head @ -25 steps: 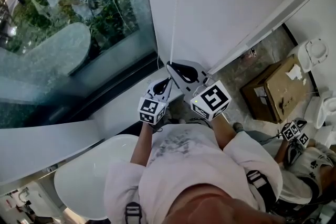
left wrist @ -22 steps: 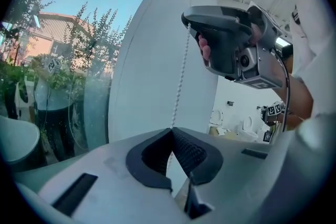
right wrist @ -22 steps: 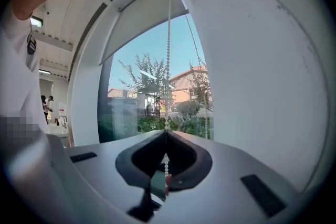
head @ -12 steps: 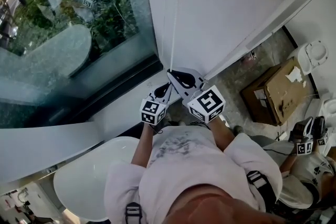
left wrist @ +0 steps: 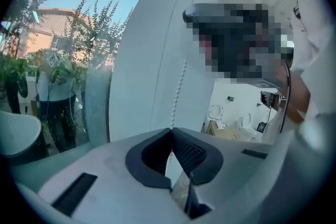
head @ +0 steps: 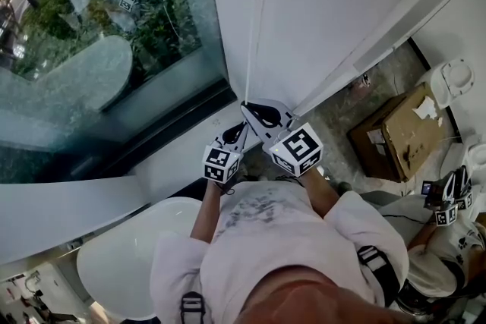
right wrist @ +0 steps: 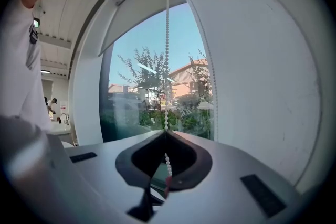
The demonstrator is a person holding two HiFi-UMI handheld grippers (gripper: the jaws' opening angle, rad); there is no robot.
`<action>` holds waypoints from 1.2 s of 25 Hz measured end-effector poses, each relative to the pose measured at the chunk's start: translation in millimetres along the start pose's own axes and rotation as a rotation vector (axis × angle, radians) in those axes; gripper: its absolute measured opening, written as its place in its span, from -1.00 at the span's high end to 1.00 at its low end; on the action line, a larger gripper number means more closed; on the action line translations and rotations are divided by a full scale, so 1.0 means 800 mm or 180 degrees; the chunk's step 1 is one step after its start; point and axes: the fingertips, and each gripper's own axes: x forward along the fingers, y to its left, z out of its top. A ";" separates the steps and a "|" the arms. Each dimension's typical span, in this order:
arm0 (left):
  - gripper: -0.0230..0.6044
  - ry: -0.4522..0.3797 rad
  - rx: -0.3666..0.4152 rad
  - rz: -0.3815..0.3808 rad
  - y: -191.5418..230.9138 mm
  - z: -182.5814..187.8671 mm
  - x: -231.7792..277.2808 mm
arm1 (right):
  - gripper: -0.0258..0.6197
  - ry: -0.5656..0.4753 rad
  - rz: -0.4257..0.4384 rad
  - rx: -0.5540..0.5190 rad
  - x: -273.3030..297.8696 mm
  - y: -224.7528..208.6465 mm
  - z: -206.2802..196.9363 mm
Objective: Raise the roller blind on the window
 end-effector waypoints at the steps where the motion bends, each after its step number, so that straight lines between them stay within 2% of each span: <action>1: 0.90 -0.0014 0.0000 0.0011 0.000 0.003 -0.003 | 0.73 0.0000 0.0007 -0.0001 0.000 0.000 -0.001; 6: 0.83 -0.0131 -0.0044 -0.0001 -0.005 0.038 -0.029 | 0.73 0.0000 0.0018 -0.0012 0.001 -0.001 -0.003; 8: 0.75 -0.0249 -0.0064 -0.0038 -0.010 0.066 -0.044 | 0.73 0.0001 0.0006 -0.0014 0.001 -0.002 -0.002; 11: 0.74 -0.0477 -0.0035 -0.0097 -0.017 0.120 -0.067 | 0.73 0.0004 -0.0008 -0.0012 0.000 -0.006 -0.003; 18: 0.73 -0.0871 0.0281 -0.0461 -0.047 0.249 -0.110 | 0.73 0.0004 0.0005 0.0011 0.004 -0.005 -0.003; 24: 0.73 -0.1183 0.0644 -0.0517 -0.061 0.337 -0.121 | 0.73 -0.0005 0.0012 0.0004 0.002 0.002 -0.004; 30: 0.70 -0.1327 0.0793 -0.0600 -0.076 0.398 -0.116 | 0.73 -0.0003 0.0013 -0.0020 0.000 0.007 -0.002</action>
